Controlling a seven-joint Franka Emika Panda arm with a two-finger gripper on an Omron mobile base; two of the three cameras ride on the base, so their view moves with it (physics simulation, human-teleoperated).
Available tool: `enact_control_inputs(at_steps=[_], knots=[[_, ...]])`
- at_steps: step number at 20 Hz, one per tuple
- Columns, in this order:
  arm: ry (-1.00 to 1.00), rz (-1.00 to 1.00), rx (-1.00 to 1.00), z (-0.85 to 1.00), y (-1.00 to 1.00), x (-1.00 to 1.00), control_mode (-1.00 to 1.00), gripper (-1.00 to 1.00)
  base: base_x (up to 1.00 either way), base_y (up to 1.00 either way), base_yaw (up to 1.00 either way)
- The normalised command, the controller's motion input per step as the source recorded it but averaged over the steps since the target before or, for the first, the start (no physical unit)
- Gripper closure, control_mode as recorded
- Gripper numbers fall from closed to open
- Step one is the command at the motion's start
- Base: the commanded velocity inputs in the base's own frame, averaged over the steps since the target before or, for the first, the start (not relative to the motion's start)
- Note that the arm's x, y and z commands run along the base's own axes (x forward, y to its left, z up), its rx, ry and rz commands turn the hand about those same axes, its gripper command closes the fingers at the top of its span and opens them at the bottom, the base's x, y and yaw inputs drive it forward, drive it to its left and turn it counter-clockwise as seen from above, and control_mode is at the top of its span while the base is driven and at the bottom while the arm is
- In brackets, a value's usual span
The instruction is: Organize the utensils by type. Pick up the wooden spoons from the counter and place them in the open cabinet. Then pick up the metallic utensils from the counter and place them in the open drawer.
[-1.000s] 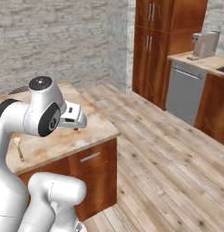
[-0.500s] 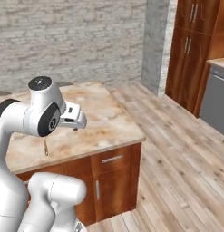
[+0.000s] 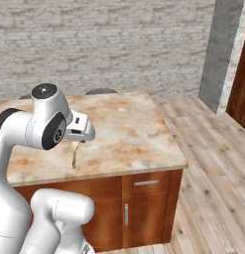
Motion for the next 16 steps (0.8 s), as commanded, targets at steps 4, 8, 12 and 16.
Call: enact_control_inputs(at_steps=[4,8,12,16], knots=[[0.00,0.00,0.00,0.00,0.00,0.00,1.00,-1.00,0.04,0.27,0.29],[0.00,0.00,0.00,0.00,0.00,0.00,1.00,-1.00,0.03,0.17,0.26],[0.00,0.00,0.00,0.00,0.00,0.00,1.00,-1.00,0.00,0.08,0.27],[0.00,0.00,0.00,0.00,0.00,0.00,1.00,-1.00,0.02,0.02,0.30]])
